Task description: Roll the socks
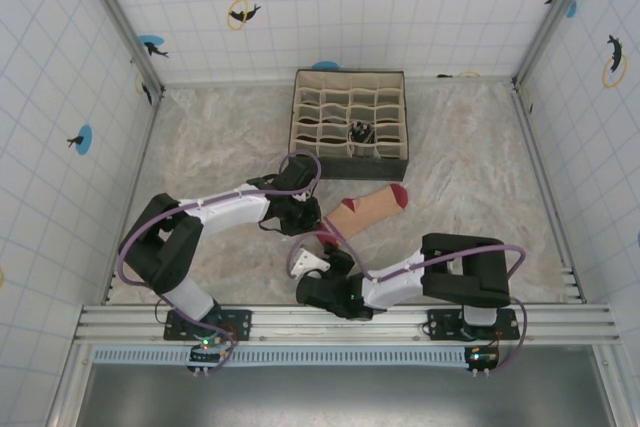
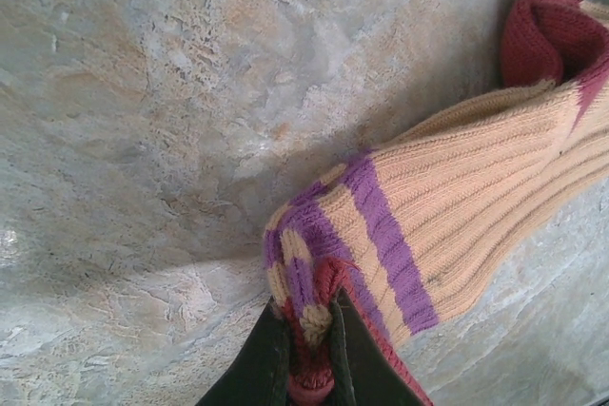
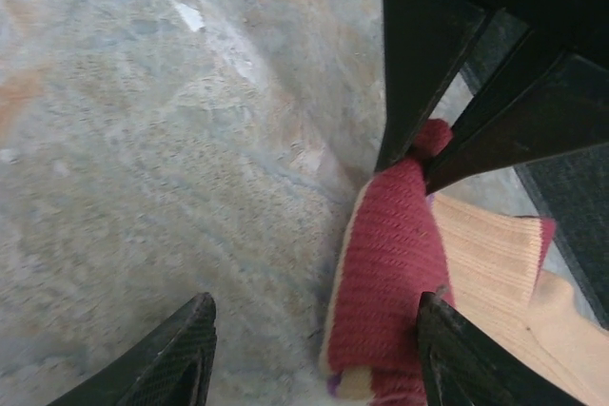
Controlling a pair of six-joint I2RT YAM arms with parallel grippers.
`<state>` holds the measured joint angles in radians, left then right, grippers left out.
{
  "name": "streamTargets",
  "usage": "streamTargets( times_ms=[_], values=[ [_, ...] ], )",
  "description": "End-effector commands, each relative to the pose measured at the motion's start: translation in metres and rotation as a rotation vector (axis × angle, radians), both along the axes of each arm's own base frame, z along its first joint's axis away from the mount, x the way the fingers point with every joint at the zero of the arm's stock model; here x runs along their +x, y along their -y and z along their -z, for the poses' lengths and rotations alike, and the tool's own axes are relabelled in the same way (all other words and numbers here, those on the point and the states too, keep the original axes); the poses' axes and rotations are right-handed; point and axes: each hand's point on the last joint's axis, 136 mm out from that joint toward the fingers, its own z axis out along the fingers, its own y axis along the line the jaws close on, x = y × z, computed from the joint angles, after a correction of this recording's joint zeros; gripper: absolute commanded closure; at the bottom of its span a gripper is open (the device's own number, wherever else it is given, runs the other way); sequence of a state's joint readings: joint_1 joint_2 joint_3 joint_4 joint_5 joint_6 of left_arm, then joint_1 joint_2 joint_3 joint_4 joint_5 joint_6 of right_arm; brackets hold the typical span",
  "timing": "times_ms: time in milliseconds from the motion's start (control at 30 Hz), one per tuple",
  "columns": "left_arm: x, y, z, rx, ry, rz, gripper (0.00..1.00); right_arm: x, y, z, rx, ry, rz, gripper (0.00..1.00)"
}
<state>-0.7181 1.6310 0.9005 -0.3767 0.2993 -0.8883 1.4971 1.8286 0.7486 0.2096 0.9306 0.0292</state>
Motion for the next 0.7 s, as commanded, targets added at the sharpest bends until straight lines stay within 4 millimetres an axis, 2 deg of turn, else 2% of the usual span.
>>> streamTargets(
  times_ms=[0,100,233,333,400,600,667],
  values=[
    [-0.001,-0.002,-0.001,0.011,-0.019,0.018,1.00,0.014,0.005,0.006,-0.036,0.030,0.044,0.45],
    [0.001,-0.001,-0.001,0.010,-0.016,0.019,1.00,0.018,0.007,0.015,-0.042,0.004,0.064,0.55],
    [0.002,-0.005,-0.001,0.025,-0.010,0.011,1.00,0.019,0.007,0.022,-0.021,-0.039,0.075,0.84],
    [0.004,-0.010,-0.002,0.028,-0.002,-0.011,0.98,0.021,0.011,0.028,-0.002,-0.094,0.099,0.97],
    [0.005,-0.012,-0.003,0.014,0.001,-0.028,0.89,0.021,0.014,0.031,0.012,-0.137,0.105,1.00],
    [0.010,-0.016,-0.003,-0.041,-0.008,-0.071,0.84,0.016,0.014,0.041,0.101,-0.373,0.096,1.00],
    [0.011,-0.017,-0.004,-0.048,-0.006,-0.075,0.75,0.015,0.017,0.043,0.136,-0.443,0.107,1.00]
  ],
)
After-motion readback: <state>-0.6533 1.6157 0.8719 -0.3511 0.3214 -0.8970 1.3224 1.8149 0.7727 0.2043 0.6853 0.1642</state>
